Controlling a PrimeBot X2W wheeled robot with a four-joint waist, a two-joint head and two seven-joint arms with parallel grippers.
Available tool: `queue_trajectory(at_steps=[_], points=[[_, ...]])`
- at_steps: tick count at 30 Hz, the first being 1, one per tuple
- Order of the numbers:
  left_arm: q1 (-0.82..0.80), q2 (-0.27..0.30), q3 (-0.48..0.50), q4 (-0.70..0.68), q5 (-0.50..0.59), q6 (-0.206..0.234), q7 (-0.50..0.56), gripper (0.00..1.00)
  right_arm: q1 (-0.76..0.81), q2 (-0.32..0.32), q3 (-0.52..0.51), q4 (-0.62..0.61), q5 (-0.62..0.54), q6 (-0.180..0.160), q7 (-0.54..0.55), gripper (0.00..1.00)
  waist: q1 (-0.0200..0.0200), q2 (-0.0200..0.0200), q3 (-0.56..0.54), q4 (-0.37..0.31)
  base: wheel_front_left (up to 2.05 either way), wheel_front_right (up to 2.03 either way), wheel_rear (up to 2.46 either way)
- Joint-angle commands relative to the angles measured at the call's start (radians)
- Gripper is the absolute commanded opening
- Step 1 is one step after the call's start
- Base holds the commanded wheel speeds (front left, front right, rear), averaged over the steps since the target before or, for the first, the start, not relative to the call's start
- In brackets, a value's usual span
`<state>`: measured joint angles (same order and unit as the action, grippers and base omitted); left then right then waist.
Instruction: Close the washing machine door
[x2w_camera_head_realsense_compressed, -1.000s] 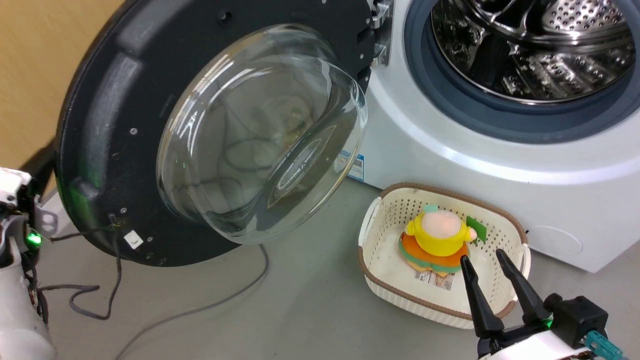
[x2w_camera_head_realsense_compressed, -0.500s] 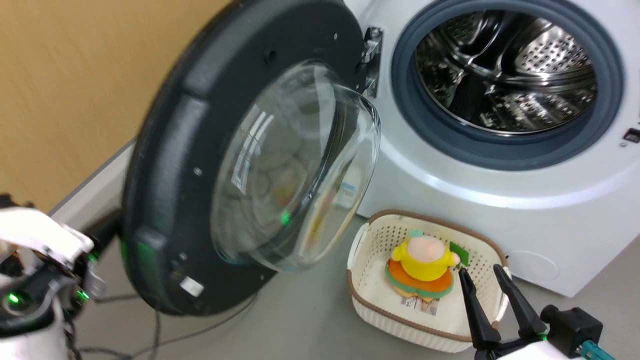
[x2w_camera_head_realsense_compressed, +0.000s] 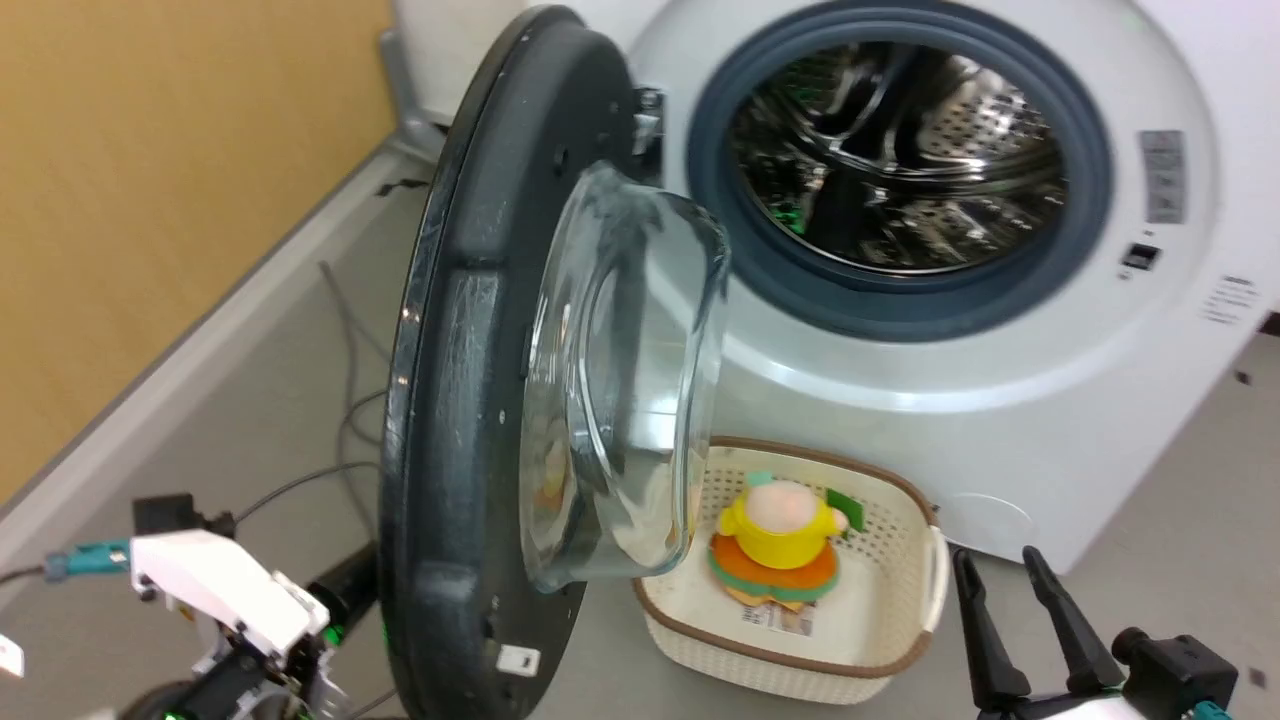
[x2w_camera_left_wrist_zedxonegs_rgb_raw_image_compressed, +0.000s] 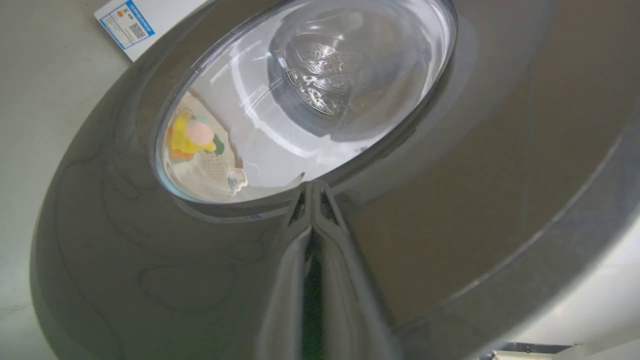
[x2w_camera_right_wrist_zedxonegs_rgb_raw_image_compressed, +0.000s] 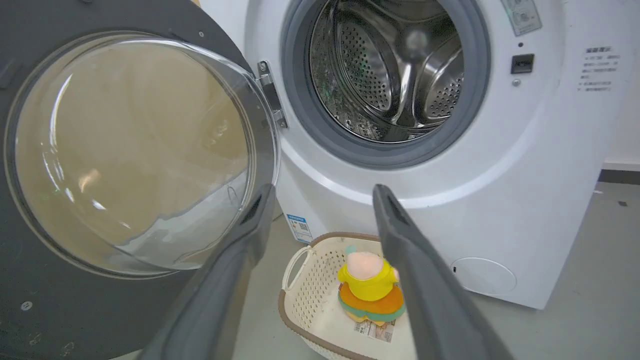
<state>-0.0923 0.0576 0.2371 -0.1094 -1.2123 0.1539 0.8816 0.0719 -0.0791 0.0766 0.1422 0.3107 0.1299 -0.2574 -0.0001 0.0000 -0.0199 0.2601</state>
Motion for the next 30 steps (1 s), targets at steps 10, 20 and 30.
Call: queue_trajectory(at_steps=[10,20,30], points=[[0.102,-0.007,-0.188,-0.056,-0.154,0.023,-0.207,0.00,0.005,0.004,-0.023,-0.012,-0.034,0.001,-0.001,1.00,0.0001,0.0000,0.030,-0.157,0.00,0.00,0.00],[0.100,-0.007,-0.344,-0.041,-0.275,-0.027,-0.389,0.00,-0.012,0.000,-0.029,-0.032,-0.040,0.001,0.014,1.00,0.0001,0.0000,0.073,-0.327,0.00,0.00,0.00],[-0.042,-0.007,-0.475,0.072,-0.356,-0.078,-0.599,0.00,-0.031,0.007,-0.026,-0.030,-0.032,0.001,0.009,1.00,0.0001,0.0000,0.135,-0.485,0.00,0.00,0.00]])
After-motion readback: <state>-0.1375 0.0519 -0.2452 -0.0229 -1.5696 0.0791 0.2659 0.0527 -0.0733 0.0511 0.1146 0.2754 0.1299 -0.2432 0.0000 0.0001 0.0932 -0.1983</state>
